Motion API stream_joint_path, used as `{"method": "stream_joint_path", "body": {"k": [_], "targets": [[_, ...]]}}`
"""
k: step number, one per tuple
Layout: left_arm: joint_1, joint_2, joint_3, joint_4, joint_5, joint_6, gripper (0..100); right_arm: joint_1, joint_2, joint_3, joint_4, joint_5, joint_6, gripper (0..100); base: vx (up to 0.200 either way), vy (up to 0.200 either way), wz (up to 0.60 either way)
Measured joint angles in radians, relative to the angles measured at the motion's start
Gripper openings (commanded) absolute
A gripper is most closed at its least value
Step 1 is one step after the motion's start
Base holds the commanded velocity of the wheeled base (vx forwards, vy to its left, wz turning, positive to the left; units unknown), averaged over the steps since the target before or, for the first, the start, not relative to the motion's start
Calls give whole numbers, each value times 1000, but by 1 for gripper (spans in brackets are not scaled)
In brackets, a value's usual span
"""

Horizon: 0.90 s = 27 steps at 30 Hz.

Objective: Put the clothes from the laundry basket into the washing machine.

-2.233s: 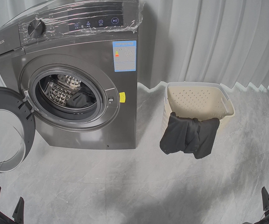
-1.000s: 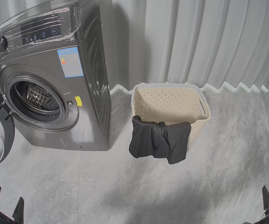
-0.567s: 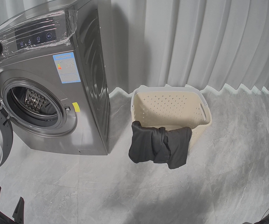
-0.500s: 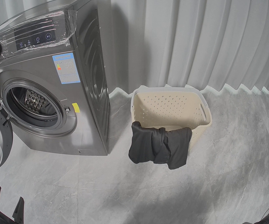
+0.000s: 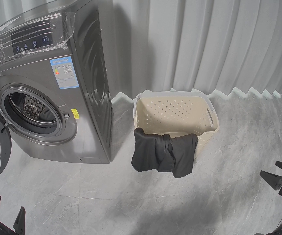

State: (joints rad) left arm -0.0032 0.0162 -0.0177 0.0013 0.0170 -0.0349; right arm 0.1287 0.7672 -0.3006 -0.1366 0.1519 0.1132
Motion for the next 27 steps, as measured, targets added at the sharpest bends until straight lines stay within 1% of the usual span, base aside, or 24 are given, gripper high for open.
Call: {"method": "stream_joint_path", "body": {"k": [5, 9, 14, 18, 23, 27], "targets": [[0, 0, 0, 0, 0, 2, 100, 17, 209, -7, -117, 39, 19, 100, 0, 0, 0], [0, 0, 0, 0, 0, 4, 100, 44, 355, 1, -230, 51, 32, 100, 0, 0, 0], [0, 0, 0, 0, 0, 4, 100, 99, 534, 20, -353, 55, 50, 100, 200, 0, 0], [0, 0, 0, 0, -1, 4, 100, 127, 634, 23, -415, 55, 65, 100, 200, 0, 0], [0, 0, 0, 0, -1, 3, 100, 143, 753, 15, -491, 54, 73, 100, 0, 0, 0], [0, 0, 0, 0, -1, 3, 100, 151, 854, 7, -583, 51, 75, 100, 0, 0, 0]]}}
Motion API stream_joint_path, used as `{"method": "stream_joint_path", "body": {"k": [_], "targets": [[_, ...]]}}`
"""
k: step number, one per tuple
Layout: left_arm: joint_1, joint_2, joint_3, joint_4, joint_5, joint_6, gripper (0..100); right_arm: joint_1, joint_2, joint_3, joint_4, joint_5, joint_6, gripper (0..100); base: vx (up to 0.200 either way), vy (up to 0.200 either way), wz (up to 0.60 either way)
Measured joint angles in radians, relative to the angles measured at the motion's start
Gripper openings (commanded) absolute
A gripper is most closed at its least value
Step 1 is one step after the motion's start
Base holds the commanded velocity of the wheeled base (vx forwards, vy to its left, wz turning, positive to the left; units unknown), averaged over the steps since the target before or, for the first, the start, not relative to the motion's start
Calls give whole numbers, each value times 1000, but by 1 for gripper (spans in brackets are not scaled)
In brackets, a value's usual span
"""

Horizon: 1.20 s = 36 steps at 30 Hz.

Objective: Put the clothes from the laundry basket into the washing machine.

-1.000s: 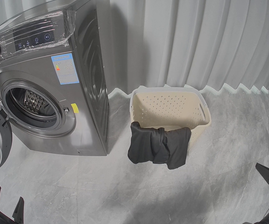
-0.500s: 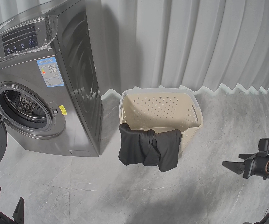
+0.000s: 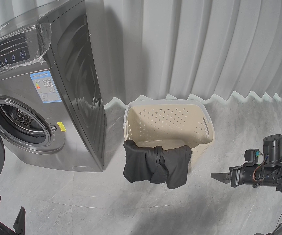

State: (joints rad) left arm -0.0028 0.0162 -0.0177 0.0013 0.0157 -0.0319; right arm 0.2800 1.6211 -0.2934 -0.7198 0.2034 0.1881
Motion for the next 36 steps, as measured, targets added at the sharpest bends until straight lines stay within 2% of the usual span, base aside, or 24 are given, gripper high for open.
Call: {"method": "stream_joint_path", "body": {"k": [5, 13, 36], "targets": [[0, 0, 0, 0, 1, 0, 100, 21, 139, -38, -95, -7, 19, 100, 0, 0, 0], [0, 0, 0, 0, 1, -1, 100, 97, 310, -157, -138, -54, 110, 100, 0, 0, 0], [-1, 0, 0, 0, 0, -5, 100, 140, 619, -371, -191, -97, 137, 100, 0, 0, 0]]}}
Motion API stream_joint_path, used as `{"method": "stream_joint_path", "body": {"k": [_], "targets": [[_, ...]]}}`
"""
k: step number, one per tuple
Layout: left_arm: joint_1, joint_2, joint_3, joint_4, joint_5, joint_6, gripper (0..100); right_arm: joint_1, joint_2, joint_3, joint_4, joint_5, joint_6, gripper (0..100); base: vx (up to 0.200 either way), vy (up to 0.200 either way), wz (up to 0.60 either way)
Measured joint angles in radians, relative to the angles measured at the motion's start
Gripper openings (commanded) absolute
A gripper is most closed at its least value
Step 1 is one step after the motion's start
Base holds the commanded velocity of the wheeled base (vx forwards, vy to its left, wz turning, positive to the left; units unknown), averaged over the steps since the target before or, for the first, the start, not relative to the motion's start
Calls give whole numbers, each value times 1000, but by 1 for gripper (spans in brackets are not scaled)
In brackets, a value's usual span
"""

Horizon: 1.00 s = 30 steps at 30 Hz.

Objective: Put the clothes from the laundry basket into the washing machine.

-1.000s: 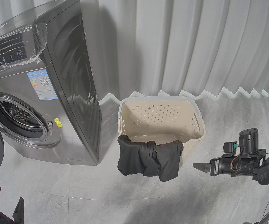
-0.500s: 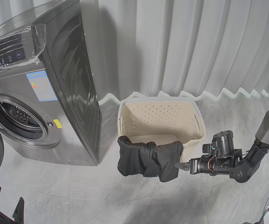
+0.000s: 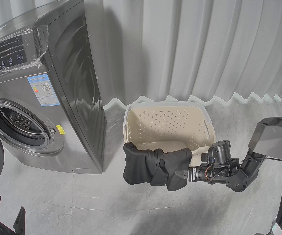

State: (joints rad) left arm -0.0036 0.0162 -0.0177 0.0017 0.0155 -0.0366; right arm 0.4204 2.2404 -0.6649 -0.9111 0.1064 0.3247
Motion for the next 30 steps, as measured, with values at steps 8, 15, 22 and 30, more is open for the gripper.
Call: {"method": "stream_joint_path", "body": {"k": [8, 15, 22, 30], "targets": [[1, 0, 0, 0, 0, 0, 100, 1, 66, -87, 1, -36, 4, 100, 0, 0, 0], [0, 0, 0, 0, 1, 0, 100, -3, 122, -149, -5, -64, 18, 100, 0, 0, 0], [1, 0, 0, 0, 1, 0, 100, -4, 173, -193, -100, -67, 16, 100, 0, 0, 0], [0, 0, 0, 0, 1, 0, 100, -5, 199, -208, -114, -70, 16, 0, 0, 0, 0]]}}
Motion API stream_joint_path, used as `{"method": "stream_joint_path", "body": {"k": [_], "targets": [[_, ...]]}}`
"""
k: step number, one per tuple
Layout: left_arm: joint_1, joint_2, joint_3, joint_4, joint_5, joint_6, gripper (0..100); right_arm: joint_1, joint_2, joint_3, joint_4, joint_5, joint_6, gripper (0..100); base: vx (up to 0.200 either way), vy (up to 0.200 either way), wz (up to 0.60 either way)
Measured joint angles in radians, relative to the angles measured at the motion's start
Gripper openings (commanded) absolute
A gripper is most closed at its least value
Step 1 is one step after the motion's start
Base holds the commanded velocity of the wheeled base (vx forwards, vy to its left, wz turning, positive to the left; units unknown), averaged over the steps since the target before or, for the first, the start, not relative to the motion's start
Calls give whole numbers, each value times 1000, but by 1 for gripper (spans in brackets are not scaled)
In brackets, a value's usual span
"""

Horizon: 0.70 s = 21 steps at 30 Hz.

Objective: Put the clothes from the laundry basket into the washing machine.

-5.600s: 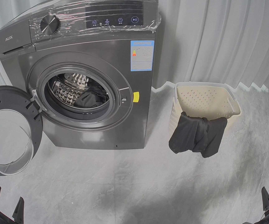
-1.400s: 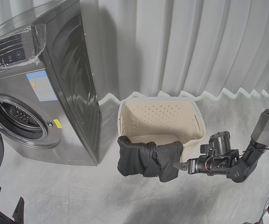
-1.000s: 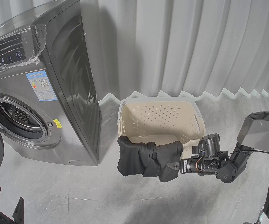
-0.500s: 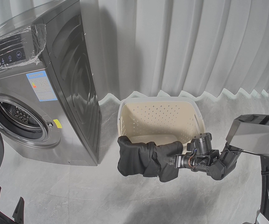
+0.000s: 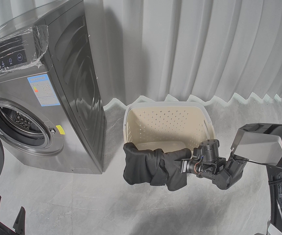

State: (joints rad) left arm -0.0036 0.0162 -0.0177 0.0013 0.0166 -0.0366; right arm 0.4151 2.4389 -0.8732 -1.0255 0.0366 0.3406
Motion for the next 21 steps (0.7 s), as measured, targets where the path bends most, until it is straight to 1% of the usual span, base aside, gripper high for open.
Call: {"method": "stream_joint_path", "body": {"k": [5, 12, 21], "targets": [[0, 0, 0, 0, 0, 0, 100, 2, 4, 6, -54, 3, -1, 0, 0, 0, 0], [1, 0, 0, 0, 1, -1, 100, 7, -24, 54, -67, 9, -1, 0, 0, 0, 0], [0, 0, 0, 0, 1, -1, 100, 15, -208, 163, -69, 25, -1, 0, 0, 0, 0]]}}
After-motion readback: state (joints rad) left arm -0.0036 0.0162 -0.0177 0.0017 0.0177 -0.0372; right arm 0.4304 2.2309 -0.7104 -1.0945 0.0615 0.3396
